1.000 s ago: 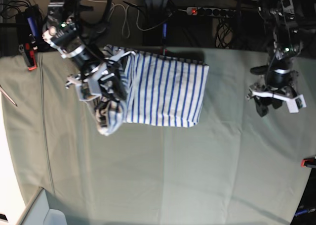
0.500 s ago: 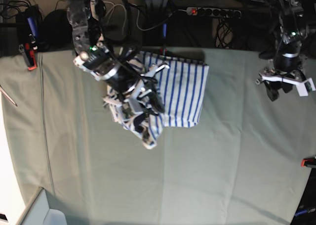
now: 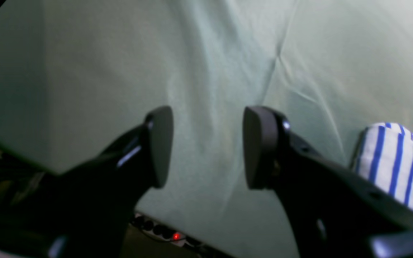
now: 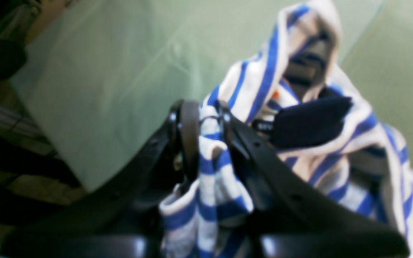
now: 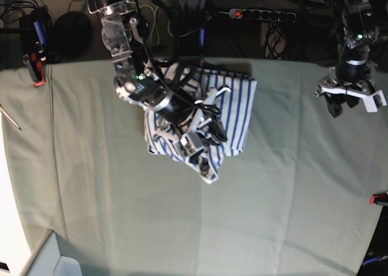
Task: Layout the t-shirt on the table in an organized manner, then fold the t-shirt properly
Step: 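Fold the strip's end held by the right gripper over onto the folded stack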
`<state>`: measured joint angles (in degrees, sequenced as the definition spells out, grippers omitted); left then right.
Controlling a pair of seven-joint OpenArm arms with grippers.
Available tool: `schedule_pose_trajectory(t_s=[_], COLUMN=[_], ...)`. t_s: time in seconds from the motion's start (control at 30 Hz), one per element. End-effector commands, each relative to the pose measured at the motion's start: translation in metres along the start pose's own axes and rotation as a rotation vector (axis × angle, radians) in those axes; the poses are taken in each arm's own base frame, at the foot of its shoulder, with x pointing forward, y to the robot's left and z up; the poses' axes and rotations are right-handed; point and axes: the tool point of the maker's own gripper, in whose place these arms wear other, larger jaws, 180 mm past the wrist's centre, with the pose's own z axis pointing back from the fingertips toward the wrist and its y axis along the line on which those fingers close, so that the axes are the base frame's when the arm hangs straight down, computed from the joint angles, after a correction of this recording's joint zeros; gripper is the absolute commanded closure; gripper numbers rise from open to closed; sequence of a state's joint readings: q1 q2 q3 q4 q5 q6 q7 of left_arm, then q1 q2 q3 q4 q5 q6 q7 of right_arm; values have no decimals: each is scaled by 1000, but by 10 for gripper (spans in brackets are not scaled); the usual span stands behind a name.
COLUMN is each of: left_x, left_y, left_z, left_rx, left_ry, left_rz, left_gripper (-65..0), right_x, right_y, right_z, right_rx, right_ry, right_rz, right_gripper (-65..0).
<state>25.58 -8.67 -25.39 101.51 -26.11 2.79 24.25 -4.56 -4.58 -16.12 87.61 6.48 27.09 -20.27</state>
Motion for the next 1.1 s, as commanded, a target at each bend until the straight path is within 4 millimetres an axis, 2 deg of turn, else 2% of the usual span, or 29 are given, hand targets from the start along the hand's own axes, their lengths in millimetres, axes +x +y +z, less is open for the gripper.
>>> schedule_pose_trajectory(t_s=[0.0,0.1,0.2,0.47,0.63,0.7,0.9,1.0,1.07], left_x=[5,3,3,4,6,6,12,12,10], left_y=[2,3,3,3,2,2,-1,-1,0], left_z=[4,4,4,4,3,3,0,0,1], left_rx=[-3,-1,-1,-2,-3,-4,-10,-10,-8], left_ry=[-21,-17,-17,-18,-22,-24,-37,-38,-33], left_rz=[-15,-17,-17,-16,-15,-14,-10,-11,-12], left_gripper=[-312,-312,-312,-312,-312,-312,-312,-312,-312], right_x=[20,19,14,3,-12,-12,-12,4,26], right_y=[6,2,16,23,23,27,49,48,42], right_z=[-3,-11,-19,-23,-25,-25,-27,-13,5], right_rx=[18,19,59,77,82,93,145,130,109], right_ry=[-73,-61,-41,-14,23,25,27,-27,-87], right_rz=[-18,-19,-14,-23,-35,-31,-9,10,53], right_gripper=[0,0,0,0,-3,-51,-257,-304,-310])
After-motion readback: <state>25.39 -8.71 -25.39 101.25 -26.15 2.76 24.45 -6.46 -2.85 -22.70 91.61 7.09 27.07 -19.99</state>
